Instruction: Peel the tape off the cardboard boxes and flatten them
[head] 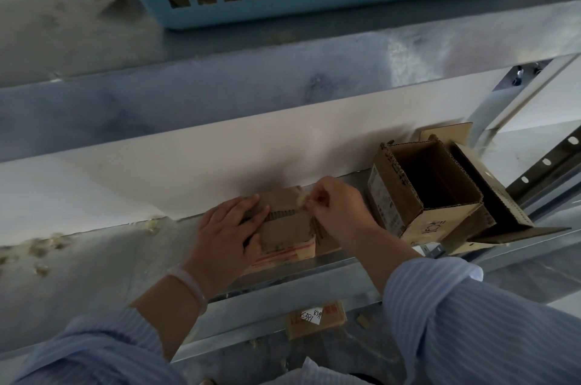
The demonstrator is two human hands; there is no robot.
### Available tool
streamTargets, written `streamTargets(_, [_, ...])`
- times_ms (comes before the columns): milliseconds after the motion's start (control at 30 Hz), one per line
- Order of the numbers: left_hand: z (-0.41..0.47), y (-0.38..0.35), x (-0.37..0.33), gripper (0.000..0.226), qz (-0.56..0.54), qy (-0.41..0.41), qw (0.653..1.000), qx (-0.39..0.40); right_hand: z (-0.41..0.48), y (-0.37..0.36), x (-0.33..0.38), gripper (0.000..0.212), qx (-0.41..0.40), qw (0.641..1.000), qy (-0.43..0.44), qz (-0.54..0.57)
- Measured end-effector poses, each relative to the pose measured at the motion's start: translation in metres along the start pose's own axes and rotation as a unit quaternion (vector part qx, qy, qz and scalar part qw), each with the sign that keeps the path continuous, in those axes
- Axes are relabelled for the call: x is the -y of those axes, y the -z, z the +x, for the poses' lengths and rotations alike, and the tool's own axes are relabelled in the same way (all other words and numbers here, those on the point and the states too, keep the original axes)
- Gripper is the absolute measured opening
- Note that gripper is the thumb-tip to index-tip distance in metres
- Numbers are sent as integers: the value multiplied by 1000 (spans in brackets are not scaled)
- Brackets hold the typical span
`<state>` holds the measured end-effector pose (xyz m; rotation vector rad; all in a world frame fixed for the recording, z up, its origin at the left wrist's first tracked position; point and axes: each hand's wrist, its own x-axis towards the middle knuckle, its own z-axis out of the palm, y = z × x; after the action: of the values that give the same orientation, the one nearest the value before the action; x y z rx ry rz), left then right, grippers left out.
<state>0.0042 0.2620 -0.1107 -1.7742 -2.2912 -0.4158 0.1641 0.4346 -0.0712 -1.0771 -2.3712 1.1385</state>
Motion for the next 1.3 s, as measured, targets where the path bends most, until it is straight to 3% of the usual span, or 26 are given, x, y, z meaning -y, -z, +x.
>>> streamTargets(133, [-1,3,2,46,-12,-13,1000,2,1,-5,-6,13,-11,987,-91,132])
streamTargets(333, [-1,4,6,46,-16,-23,999,31,7,-18,-19,30,22,934,-174,310])
streamTargets(500, [-5,6,7,46,-36,-64,997,30,6,-14,-23,14,17,826,-248,506])
streamTargets(633, [-5,6,7,47,-46,-63,997,24,15,-4,-12,17,-19,903,-186,388])
streamTargets(767, [-5,4,7,46,-55,-61,997,18,6,0,-2,21,-97,989,-21,110])
streamTargets(833, [-6,3,7,46,-55,-62,996,16,4,-3,-5,19,-96,991,87,-18])
streamTargets(900, [-5,3,7,46,-54,-64,996,14,4,-5,-5,21,-67,987,133,-56])
streamTargets(1000, [-5,1,8,46,-62,-64,996,5,4,-1,-1,23,-27,994,104,-21])
streamTargets(1100, [-5,1,8,45,-69,-61,996,1,12,8,3,21,10,993,-15,119])
streamTargets(1167, [-6,2,8,46,-66,-61,996,8,20,14,1,39,63,977,-68,194])
streamTargets(1233, [-5,4,8,47,-68,-58,996,19,24,17,3,47,117,971,-91,187])
streamTargets(1300, [-4,6,6,47,-87,-37,995,29,24,18,8,36,137,981,-75,117])
